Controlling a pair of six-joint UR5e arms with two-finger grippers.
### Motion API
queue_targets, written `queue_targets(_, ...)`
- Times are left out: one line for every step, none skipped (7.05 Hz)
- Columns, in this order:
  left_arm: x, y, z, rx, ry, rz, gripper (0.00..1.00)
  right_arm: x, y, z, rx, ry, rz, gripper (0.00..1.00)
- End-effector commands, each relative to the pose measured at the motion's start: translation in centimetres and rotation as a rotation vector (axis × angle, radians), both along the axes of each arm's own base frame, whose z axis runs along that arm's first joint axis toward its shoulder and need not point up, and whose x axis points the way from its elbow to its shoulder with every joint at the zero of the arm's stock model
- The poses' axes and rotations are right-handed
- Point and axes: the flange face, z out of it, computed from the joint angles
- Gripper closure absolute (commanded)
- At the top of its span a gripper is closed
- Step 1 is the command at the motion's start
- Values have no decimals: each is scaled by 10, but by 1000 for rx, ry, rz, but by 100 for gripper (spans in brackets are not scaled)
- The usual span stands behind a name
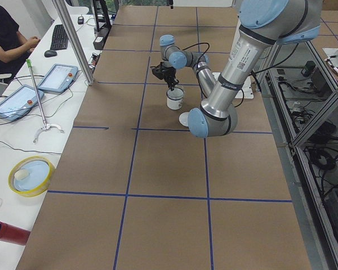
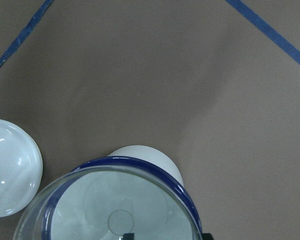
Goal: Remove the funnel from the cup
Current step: 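Lift the glass funnel up out of the white mug with the left gripper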
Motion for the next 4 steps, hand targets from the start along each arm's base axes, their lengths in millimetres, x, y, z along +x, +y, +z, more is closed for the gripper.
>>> queue_targets(-28,-26,-19,38,23,-65,100,0,0,0,-1,0,1,0)
queue_targets(-44,-36,-33,57,45,-93,100,0,0,0,0,0,0,0)
queue_targets(-75,-49,-60,91,85,-139,100,0,0,0,-1,0,1,0)
queue_targets(-113,-65,-85,128,125,-200,100,0,0,0,-1,0,1,0)
